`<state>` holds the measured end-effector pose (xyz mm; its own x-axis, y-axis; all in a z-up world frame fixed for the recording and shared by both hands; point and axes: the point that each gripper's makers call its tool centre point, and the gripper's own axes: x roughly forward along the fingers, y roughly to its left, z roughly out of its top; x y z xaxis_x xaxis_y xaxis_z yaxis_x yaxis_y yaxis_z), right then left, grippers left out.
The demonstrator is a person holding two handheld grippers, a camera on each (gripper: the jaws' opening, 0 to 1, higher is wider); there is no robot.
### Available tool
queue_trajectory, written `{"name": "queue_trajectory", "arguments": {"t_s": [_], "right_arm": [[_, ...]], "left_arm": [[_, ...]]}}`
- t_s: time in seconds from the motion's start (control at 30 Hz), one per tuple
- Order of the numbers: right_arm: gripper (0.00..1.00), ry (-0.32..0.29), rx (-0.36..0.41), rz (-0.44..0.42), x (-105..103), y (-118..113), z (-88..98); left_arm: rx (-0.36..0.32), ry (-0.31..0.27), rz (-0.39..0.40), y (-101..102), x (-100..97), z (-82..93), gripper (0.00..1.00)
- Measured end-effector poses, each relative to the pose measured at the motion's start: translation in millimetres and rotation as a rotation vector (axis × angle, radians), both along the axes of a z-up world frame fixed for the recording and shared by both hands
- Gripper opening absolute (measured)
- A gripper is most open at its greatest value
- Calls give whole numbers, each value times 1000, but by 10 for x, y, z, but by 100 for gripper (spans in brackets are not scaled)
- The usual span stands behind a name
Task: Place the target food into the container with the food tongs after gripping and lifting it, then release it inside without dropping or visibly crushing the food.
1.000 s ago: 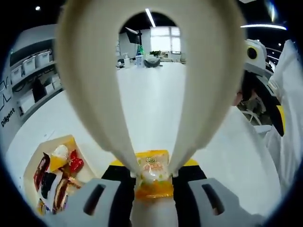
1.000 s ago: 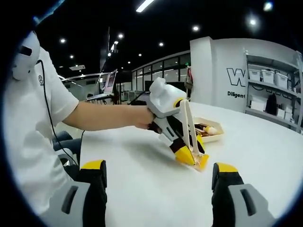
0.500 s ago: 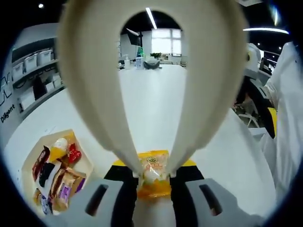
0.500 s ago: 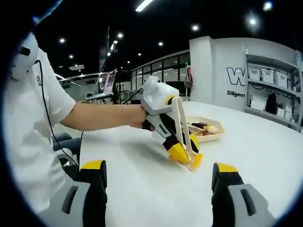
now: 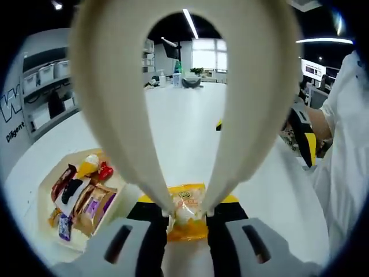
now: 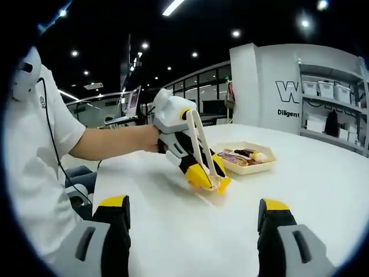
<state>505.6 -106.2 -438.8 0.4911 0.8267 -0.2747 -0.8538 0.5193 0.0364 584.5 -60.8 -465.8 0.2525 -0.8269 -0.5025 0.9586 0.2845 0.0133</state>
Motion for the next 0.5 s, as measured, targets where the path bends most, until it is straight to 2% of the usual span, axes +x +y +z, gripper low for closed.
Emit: {"name": "queue_trajectory", "arguments": {"t_s": [0.23, 0.5], "right_arm": [[92, 4, 7, 24, 33, 128, -41], [92, 4, 11, 35, 67, 256, -54]], "left_arm": [[-7, -8, 12, 151, -79, 94, 23], [-8, -18, 26, 412, -82, 210, 23]]}}
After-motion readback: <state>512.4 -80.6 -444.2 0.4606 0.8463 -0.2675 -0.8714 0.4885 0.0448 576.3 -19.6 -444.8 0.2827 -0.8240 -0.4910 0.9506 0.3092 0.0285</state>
